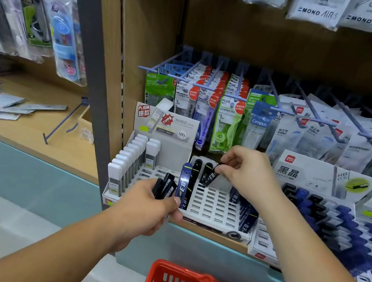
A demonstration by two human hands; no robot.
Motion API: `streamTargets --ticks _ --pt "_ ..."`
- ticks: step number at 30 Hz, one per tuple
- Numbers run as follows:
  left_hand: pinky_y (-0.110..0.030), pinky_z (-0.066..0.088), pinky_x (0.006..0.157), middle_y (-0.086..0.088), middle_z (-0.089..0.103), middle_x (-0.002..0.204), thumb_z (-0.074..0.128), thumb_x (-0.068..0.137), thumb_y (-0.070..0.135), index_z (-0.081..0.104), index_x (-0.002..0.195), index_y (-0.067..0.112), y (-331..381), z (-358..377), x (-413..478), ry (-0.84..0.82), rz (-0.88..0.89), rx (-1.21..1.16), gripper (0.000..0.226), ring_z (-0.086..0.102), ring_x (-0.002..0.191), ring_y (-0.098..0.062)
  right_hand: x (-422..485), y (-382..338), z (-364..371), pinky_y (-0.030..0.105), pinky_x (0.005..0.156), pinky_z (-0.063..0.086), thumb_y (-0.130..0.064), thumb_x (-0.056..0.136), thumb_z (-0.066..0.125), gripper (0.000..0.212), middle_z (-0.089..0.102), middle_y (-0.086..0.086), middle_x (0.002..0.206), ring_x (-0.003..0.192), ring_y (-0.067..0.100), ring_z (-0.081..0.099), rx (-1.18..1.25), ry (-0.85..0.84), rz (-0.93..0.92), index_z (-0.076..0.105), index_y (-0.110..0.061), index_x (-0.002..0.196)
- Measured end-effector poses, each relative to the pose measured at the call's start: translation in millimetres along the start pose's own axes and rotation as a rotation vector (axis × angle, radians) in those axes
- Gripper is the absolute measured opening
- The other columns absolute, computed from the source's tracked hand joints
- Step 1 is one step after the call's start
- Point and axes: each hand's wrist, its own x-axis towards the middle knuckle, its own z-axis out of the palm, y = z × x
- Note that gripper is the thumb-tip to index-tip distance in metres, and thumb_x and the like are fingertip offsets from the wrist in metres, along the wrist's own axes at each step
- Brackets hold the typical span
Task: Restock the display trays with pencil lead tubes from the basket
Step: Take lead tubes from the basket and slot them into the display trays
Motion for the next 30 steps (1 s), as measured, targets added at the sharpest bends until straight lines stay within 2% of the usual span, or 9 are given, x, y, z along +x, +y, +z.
streamTargets --ticks 3,7,10,18,21,23,25,28,30 --pt "-0.019 0.027 0.041 -0.018 0.077 0.087 0.059 0.103 0.011 0.057 0.109 0.006 -0.6 0.9 1.1 0.009 -0.007 -0.003 0.008 0.033 0.039 -0.01 -3.1 -0.7 5.2 0.019 0.069 0.05 -0.017 0.081 0.086 0.019 0.07 -0.009 0.075 0.069 0.004 0.063 0.013 -0.01 -0.026 0.071 -0.027 0.079" --pt "-0.019 0.027 0.042 -0.018 0.077 0.088 0.058 0.104 0.012 0.057 0.112 0.006 0.2 1.2 0.6 0.01 -0.007 0.004 0.01 0.033 0.04 -0.011 -4.7 -3.7 8.2 0.022 0.076 0.056 -0.008 0.087 0.079 0.023 0.071 -0.011 0.08 0.077 0.01 0.071 0.053 -0.055 -0.038 0.073 -0.03 0.086" --pt "-0.02 0.027 0.043 -0.017 0.077 0.088 0.058 0.104 0.012 0.057 0.114 0.007 0.7 0.4 -0.3 0.005 -0.015 0.003 0.011 0.033 0.041 -0.012 -5.3 -5.6 10.9 0.024 0.077 0.058 -0.008 0.086 0.08 0.026 0.071 -0.01 0.08 0.076 0.009 0.069 0.061 -0.062 -0.056 0.072 -0.032 0.082" --pt "-0.02 0.028 0.044 -0.017 0.078 0.088 0.059 0.104 0.013 0.058 0.112 0.008 0.6 -0.2 -0.7 -0.006 -0.009 0.008 0.01 0.034 0.043 -0.012 -6.2 0.1 20.8 0.018 0.072 0.046 -0.008 0.088 0.077 0.022 0.064 -0.017 0.074 0.069 0.0 0.059 0.045 -0.029 -0.03 0.072 -0.029 0.084" --pt "-0.02 0.027 0.044 -0.019 0.077 0.089 0.059 0.104 0.013 0.059 0.11 0.008 -0.1 -1.4 0.6 -0.008 0.004 0.009 0.008 0.034 0.043 -0.012 -6.4 -0.7 16.0 0.018 0.077 0.047 -0.019 0.091 0.076 0.012 0.064 -0.02 0.084 0.078 -0.003 0.06 0.023 -0.104 -0.038 0.077 -0.027 0.1" --pt "-0.02 0.028 0.044 -0.02 0.077 0.09 0.06 0.104 0.014 0.06 0.109 0.009 -0.4 -2.2 1.5 -0.005 0.012 0.009 0.007 0.034 0.043 -0.011 -6.0 -3.2 10.2 0.026 0.087 0.051 -0.026 0.095 0.072 0.022 0.062 -0.015 0.096 0.088 0.002 0.061 -0.052 -0.222 -0.057 0.076 -0.025 0.117" --pt "-0.021 0.029 0.043 -0.019 0.077 0.089 0.061 0.103 0.015 0.061 0.11 0.01 0.3 -1.0 1.7 -0.006 0.011 0.006 0.009 0.034 0.042 -0.01 -8.0 -5.2 4.6 0.029 0.094 0.052 -0.024 0.098 0.066 0.026 0.062 -0.008 0.106 0.095 0.007 0.062 -0.079 -0.262 -0.072 0.073 -0.023 0.123" --pt "-0.021 0.028 0.043 -0.016 0.077 0.086 0.063 0.102 0.015 0.062 0.111 0.009 2.4 4.3 1.3 -0.001 0.021 -0.003 0.01 0.034 0.042 -0.01 -14.1 -10.6 -9.9 0.03 0.092 0.054 -0.014 0.1 0.062 0.023 0.07 -0.008 0.104 0.093 0.006 0.065 0.066 -0.184 -0.066 0.075 -0.022 0.117" --pt "-0.021 0.025 0.045 -0.016 0.076 0.084 0.064 0.101 0.014 0.064 0.108 0.009 4.6 9.2 0.8 -0.017 0.046 -0.01 0.008 0.033 0.045 -0.012 -18.7 -18.0 -22.8 0.037 0.084 0.061 -0.011 0.097 0.067 0.018 0.076 0.001 0.095 0.088 0.018 0.072 0.282 -0.2 -0.014 0.076 -0.018 0.111"
